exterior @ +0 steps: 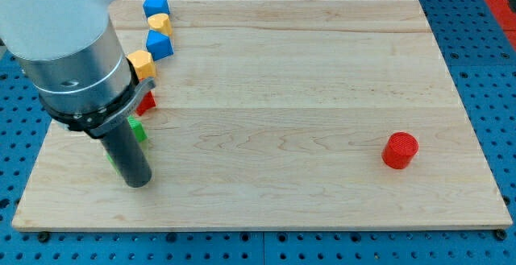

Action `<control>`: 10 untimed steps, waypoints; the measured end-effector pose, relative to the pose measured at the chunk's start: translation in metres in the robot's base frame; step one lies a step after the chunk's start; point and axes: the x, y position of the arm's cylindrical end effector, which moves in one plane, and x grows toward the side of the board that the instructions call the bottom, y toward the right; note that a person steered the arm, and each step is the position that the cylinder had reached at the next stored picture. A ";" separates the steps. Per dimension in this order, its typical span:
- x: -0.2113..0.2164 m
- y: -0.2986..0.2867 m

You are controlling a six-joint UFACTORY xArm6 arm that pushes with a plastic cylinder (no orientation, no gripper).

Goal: Move the red circle to the bottom center

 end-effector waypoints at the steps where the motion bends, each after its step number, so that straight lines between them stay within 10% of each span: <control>1: 0.015 0.031; 5: -0.088 0.285; 7: -0.061 0.387; 10: -0.039 0.328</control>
